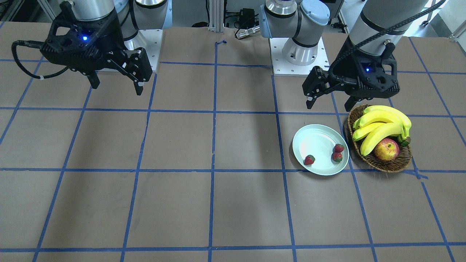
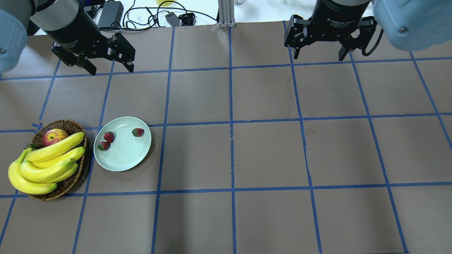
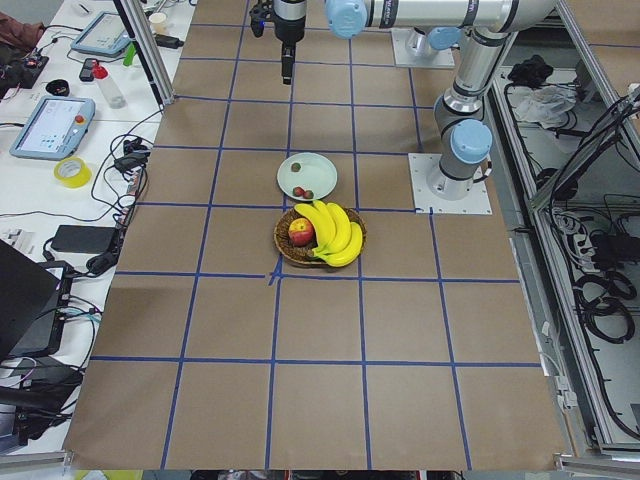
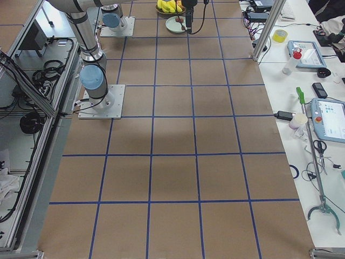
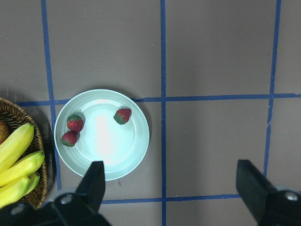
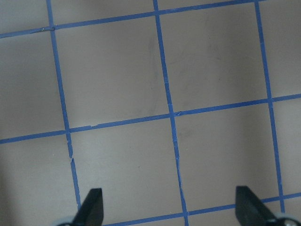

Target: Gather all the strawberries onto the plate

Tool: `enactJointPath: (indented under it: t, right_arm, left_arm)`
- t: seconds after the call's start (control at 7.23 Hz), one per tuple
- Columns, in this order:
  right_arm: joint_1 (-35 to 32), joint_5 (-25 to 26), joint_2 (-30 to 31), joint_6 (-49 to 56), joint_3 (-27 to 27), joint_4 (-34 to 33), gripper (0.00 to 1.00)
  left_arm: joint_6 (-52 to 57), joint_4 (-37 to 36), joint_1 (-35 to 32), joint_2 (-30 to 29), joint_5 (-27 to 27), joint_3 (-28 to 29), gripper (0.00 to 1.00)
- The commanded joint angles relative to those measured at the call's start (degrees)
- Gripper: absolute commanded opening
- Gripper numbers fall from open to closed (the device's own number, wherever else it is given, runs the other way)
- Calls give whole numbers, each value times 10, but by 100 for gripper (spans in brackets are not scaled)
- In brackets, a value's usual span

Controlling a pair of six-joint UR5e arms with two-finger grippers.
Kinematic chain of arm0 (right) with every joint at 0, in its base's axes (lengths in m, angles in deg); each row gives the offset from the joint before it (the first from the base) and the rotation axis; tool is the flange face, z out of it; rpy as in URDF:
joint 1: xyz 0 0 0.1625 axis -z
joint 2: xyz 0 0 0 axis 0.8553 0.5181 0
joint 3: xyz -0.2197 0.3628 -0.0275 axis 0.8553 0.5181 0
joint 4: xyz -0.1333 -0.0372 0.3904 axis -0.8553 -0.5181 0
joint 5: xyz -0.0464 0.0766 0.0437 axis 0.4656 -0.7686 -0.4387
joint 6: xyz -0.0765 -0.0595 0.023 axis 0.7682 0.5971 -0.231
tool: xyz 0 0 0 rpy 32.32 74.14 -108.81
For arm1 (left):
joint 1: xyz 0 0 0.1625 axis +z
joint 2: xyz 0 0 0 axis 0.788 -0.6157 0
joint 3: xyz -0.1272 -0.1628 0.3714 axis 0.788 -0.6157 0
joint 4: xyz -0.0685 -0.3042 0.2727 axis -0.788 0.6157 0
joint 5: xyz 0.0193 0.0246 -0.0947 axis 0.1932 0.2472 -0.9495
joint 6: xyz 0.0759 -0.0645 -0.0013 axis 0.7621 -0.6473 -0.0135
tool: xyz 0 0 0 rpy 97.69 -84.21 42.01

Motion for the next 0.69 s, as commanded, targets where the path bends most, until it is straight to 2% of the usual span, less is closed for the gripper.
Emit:
enactJointPath:
  t: [0.0,0.55]
  right_arm:
    - [0,0,0,0,0,0,100]
    - [-1,0,0,0,0,0,100]
  left_arm:
    - [4,3,0,3,-2,0,100]
    - [0,2,0,1,-2,-9,100]
